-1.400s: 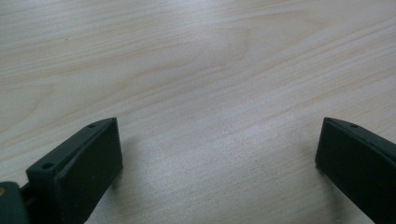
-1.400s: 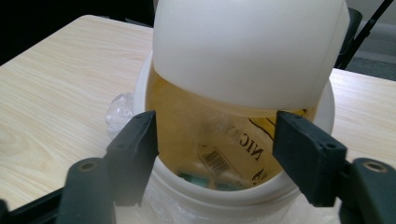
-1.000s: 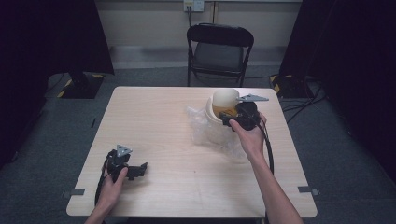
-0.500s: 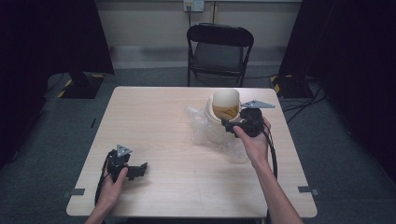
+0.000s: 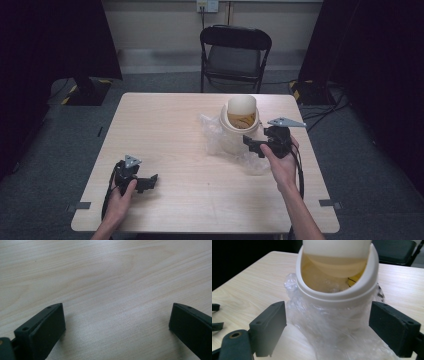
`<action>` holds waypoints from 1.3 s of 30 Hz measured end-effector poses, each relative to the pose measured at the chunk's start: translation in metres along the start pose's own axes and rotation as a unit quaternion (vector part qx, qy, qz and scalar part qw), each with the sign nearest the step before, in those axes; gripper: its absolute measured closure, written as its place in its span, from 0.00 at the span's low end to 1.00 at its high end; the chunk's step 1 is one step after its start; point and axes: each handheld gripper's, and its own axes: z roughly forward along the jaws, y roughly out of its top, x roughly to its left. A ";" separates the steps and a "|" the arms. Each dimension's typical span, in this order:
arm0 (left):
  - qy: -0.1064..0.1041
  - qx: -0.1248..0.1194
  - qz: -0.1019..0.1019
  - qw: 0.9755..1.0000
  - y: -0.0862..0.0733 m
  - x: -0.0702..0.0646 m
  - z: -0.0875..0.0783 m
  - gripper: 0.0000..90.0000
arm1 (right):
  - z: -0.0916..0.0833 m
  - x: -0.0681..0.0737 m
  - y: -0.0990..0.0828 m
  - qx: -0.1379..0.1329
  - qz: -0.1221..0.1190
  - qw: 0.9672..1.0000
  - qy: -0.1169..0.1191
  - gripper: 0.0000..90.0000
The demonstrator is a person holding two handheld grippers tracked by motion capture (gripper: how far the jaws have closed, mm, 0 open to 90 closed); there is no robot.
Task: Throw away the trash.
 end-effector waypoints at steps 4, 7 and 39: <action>-0.001 -0.001 -0.003 1.000 0.000 0.000 0.000 0.00 | -0.007 -0.002 -0.007 -0.001 0.005 1.000 -0.001 0.15; -0.001 -0.001 -0.003 1.000 0.000 0.000 0.000 0.00 | -0.011 -0.002 -0.013 0.000 0.000 1.000 -0.004 0.15; -0.003 -0.001 -0.002 1.000 -0.001 0.000 0.000 0.00 | -0.040 -0.026 -0.104 0.054 0.011 0.998 -0.035 0.15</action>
